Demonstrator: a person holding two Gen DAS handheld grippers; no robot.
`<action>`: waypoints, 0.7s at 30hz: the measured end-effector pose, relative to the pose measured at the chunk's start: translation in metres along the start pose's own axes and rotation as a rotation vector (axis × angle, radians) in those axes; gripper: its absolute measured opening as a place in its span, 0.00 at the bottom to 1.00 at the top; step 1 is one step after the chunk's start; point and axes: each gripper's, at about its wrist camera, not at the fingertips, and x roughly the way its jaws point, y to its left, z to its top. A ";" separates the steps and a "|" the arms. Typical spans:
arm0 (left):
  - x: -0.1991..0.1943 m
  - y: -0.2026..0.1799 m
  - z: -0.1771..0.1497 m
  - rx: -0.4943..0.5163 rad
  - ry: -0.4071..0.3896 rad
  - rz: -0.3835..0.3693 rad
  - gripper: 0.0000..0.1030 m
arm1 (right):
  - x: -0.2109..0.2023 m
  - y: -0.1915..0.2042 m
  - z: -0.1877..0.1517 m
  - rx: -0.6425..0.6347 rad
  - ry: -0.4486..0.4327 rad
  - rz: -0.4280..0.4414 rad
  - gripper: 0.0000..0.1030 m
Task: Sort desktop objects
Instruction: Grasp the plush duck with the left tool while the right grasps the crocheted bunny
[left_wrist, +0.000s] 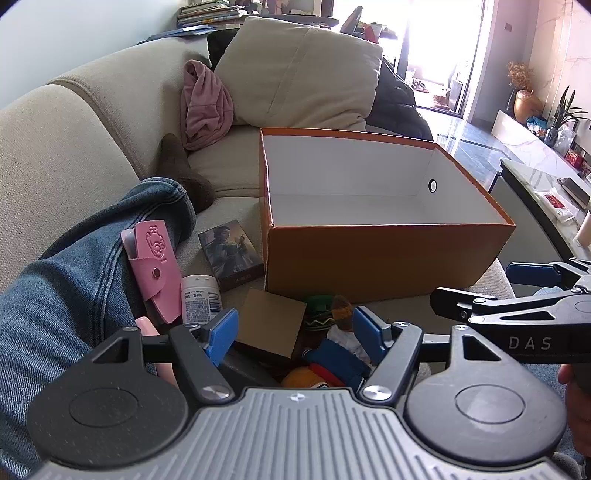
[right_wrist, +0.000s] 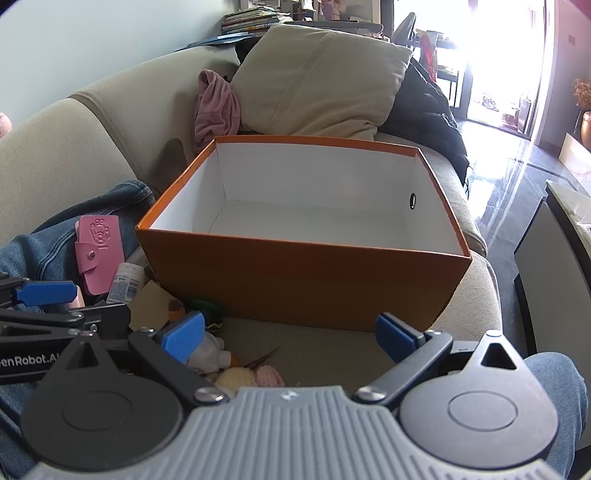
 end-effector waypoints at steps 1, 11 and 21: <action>0.000 0.000 0.000 0.000 0.000 0.000 0.79 | 0.000 0.000 0.000 0.000 0.001 0.000 0.96; -0.001 0.001 0.000 -0.003 0.002 0.002 0.79 | 0.002 0.000 -0.001 0.004 0.004 0.005 0.96; 0.004 0.004 -0.004 -0.008 0.065 -0.035 0.47 | 0.007 -0.003 -0.005 0.019 0.054 0.047 0.73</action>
